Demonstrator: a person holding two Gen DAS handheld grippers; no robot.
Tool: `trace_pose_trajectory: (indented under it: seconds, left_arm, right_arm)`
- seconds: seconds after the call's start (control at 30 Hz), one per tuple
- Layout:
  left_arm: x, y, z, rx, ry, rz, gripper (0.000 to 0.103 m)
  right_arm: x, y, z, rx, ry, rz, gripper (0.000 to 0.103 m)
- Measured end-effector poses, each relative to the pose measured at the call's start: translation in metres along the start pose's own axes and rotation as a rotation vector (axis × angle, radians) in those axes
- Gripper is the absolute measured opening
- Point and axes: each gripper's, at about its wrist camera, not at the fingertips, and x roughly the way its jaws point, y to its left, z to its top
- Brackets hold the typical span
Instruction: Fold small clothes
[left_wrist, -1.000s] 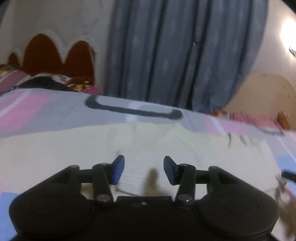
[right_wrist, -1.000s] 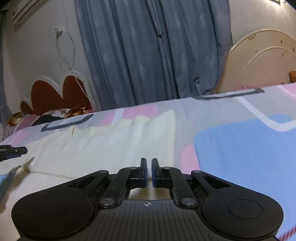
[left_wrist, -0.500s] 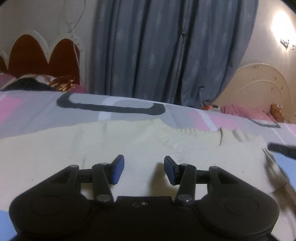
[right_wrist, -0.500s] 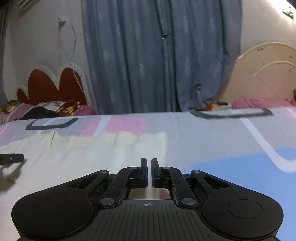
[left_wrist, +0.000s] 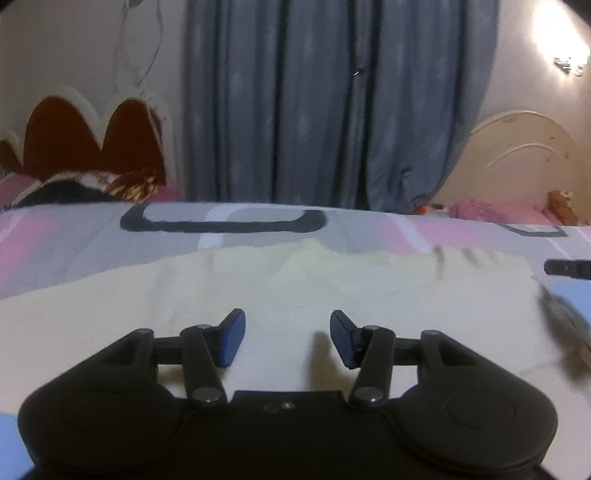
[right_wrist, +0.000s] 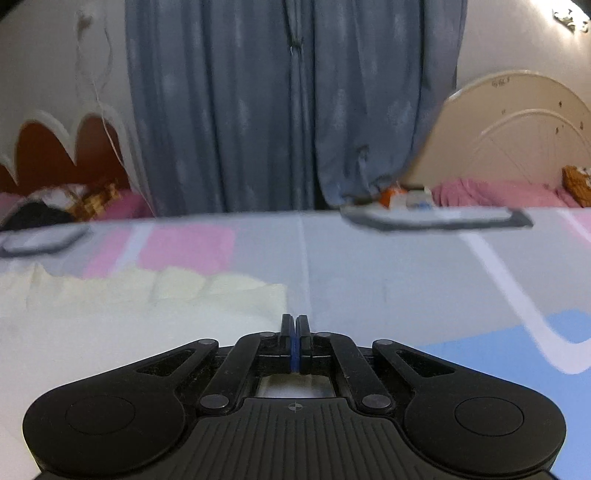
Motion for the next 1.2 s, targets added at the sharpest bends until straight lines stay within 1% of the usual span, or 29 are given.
trace_pose_trajectory:
  seconds: [0.03,0.1,0.13,0.17,0.2,0.23,0.27,0.3,0.33,0.37,0.4,0.43,0.47,0.5,0.53,0.57,0.6,0.7,0.77,0.83,0.9,1.0,1.07,1.1,1.2]
  left_arm:
    - [-0.002,-0.002,-0.005,0.001,0.010,-0.006,0.052]
    - [0.007,-0.004,-0.016,-0.014,0.072,-0.009,0.052]
    - [0.006,-0.004,-0.019,-0.013,0.056,-0.003,0.052]
    - [0.004,-0.006,-0.017,-0.016,0.061,0.007,0.052]
    - [0.001,-0.007,-0.015,-0.020,0.062,0.011,0.052]
    - [-0.006,-0.010,-0.013,-0.020,0.041,0.009,0.052]
    - [-0.012,-0.012,-0.013,-0.013,0.014,0.003,0.054]
    - [-0.015,-0.015,-0.015,-0.004,0.003,-0.001,0.057]
    - [-0.010,-0.015,-0.017,-0.014,0.036,-0.006,0.057]
    - [-0.001,-0.012,-0.022,-0.043,0.089,-0.016,0.058]
    - [0.000,-0.011,-0.025,-0.047,0.065,-0.018,0.059]
    - [0.000,-0.010,-0.023,-0.052,0.069,-0.017,0.059]
    - [-0.004,-0.009,-0.021,-0.063,0.070,-0.018,0.059]
    - [-0.009,-0.006,-0.019,-0.077,0.062,-0.021,0.059]
    - [-0.015,-0.001,-0.020,-0.093,0.048,-0.016,0.059]
    - [-0.021,0.007,-0.021,-0.113,0.038,-0.009,0.059]
    - [-0.027,0.017,-0.024,-0.136,0.029,0.002,0.059]
    - [-0.048,0.057,-0.034,-0.191,0.004,0.065,0.059]
    - [-0.062,0.089,-0.042,-0.230,-0.005,0.128,0.058]
    - [-0.078,0.124,-0.050,-0.281,-0.020,0.214,0.058]
    - [-0.091,0.166,-0.058,-0.363,-0.029,0.298,0.058]
    - [-0.108,0.235,-0.069,-0.566,-0.036,0.371,0.057]
    - [-0.119,0.272,-0.081,-0.696,-0.048,0.387,0.055]
    - [-0.123,0.289,-0.086,-0.764,-0.062,0.377,0.054]
    - [-0.132,0.323,-0.100,-0.918,-0.121,0.309,0.046]
  right_arm:
    - [-0.013,0.006,-0.003,-0.023,-0.009,0.015,0.000]
    - [-0.034,0.017,-0.016,-0.067,-0.010,0.052,0.000]
    - [-0.037,0.022,-0.024,-0.082,0.017,0.063,0.000]
    - [-0.032,0.027,-0.035,-0.107,0.078,0.045,0.000]
    - [-0.028,0.029,-0.045,-0.130,0.109,0.028,0.000]
    - [-0.034,0.032,-0.050,-0.154,0.079,0.016,0.000]
    - [-0.040,0.034,-0.049,-0.154,0.079,0.011,0.000]
    - [-0.048,0.034,-0.047,-0.125,0.063,0.036,0.000]
    - [-0.055,0.035,-0.047,-0.103,0.039,0.060,0.000]
    - [-0.059,0.037,-0.049,-0.103,0.027,0.069,0.000]
    - [-0.056,0.042,-0.055,-0.118,0.057,0.066,0.000]
    - [-0.049,0.046,-0.060,-0.122,0.107,0.056,0.000]
    - [-0.052,0.049,-0.062,-0.125,0.085,0.047,0.000]
    - [-0.053,0.052,-0.059,-0.126,0.094,0.033,0.000]
    - [-0.056,0.052,-0.055,-0.105,0.093,0.035,0.000]
    - [-0.063,0.051,-0.053,-0.073,0.071,0.056,0.000]
    - [-0.070,0.051,-0.053,-0.053,0.053,0.073,0.000]
    - [-0.082,0.050,-0.056,-0.017,0.043,0.072,0.000]
    - [-0.084,0.050,-0.059,0.018,0.058,0.079,0.000]
    - [-0.089,0.051,-0.062,0.038,0.059,0.076,0.000]
    - [-0.097,0.053,-0.063,0.066,0.057,0.076,0.000]
    - [-0.102,0.060,-0.067,0.100,0.060,0.080,0.000]
    - [-0.103,0.072,-0.069,0.113,0.066,0.087,0.000]
    - [-0.102,0.077,-0.070,0.113,0.068,0.089,0.000]
    - [-0.100,0.092,-0.071,0.106,0.068,0.087,0.000]
